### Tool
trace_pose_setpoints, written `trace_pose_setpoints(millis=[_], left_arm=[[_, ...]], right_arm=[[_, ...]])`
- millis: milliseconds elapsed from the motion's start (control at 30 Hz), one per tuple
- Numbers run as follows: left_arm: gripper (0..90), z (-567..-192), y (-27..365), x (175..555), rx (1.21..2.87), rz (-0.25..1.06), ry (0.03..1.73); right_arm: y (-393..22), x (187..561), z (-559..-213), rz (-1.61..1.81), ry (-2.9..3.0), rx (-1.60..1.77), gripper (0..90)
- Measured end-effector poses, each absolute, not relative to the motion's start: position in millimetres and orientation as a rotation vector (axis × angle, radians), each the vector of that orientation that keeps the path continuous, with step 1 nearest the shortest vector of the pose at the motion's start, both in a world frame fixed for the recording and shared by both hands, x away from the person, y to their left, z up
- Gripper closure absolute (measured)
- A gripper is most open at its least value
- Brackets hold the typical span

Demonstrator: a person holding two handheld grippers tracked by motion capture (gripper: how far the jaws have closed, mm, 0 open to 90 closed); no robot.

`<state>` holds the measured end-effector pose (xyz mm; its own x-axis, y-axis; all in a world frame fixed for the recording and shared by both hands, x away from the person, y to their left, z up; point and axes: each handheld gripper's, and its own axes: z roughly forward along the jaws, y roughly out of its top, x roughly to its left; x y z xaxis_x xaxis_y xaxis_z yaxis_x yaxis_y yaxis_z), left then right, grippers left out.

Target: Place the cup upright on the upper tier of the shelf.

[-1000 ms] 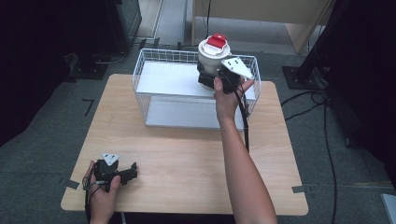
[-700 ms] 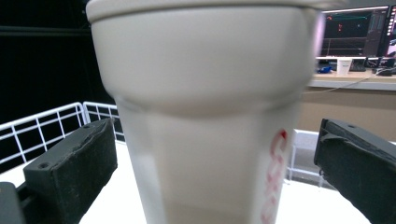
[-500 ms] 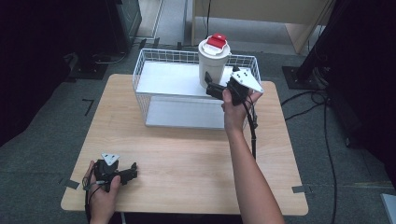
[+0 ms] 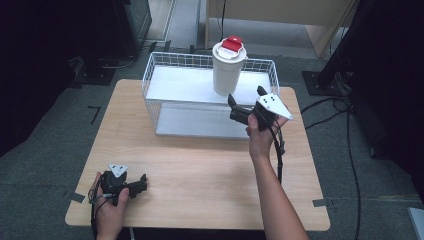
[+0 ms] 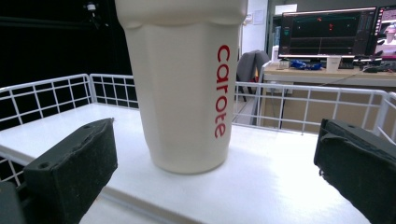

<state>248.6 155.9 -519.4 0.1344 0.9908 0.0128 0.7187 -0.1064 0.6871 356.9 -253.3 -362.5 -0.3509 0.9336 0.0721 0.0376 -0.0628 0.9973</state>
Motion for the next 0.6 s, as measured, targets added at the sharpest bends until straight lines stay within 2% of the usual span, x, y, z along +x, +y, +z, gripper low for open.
trace_pose_setpoints(millis=[600], left_arm=[[0.8,-519.3,155.9,248.5,1.887,0.665,1.639]], right_arm=[[-271.7,315.1,-388.2,1.477,1.488,1.063,0.0]])
